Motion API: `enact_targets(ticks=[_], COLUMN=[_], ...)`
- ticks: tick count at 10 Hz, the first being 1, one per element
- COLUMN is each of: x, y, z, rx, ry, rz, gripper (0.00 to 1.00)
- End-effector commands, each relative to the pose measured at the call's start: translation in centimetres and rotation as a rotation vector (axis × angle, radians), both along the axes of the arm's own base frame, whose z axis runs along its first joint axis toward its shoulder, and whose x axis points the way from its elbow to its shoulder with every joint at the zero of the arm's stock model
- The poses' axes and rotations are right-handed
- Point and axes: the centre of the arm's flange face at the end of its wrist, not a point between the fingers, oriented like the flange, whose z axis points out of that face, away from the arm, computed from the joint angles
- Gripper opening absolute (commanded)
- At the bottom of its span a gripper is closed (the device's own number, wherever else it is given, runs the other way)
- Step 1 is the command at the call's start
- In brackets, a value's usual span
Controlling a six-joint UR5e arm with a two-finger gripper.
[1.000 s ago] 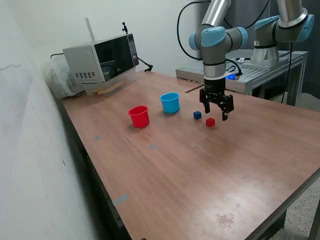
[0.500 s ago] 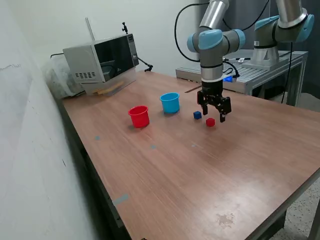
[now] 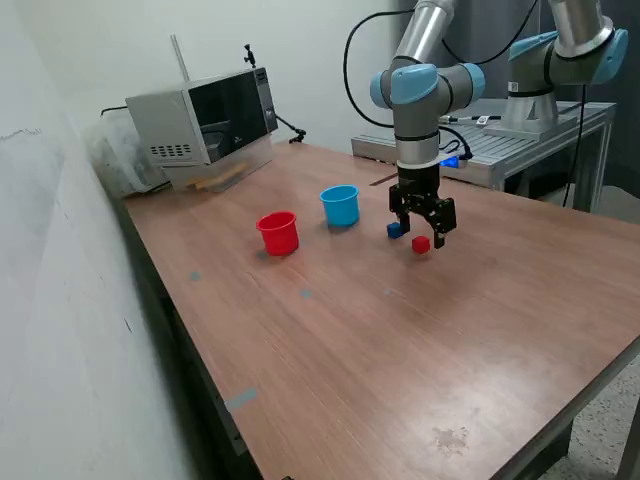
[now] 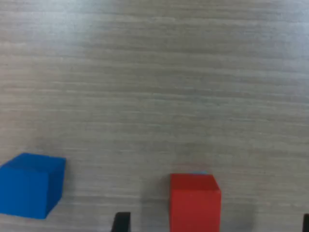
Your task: Place red objects in the red bin, and blue objects in the blue bin.
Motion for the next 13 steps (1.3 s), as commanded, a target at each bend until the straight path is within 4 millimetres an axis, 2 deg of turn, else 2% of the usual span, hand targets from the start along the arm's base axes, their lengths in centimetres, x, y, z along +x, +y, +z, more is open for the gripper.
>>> enact_targets(ticks=[1, 9, 10, 13], x=[-0.11, 0.51, 0.51, 0.48], y=[0.12, 0.21, 0.21, 0.21], z=[-0.3, -0.81, -0.81, -0.78], rx=[0.0, 0.006, 0.006, 0.006], ry=[-0.005, -0.019, -0.019, -0.016], rz=[0.003, 0.022, 0.022, 0.022], gripper=[1.0, 1.0, 0.0, 0.0])
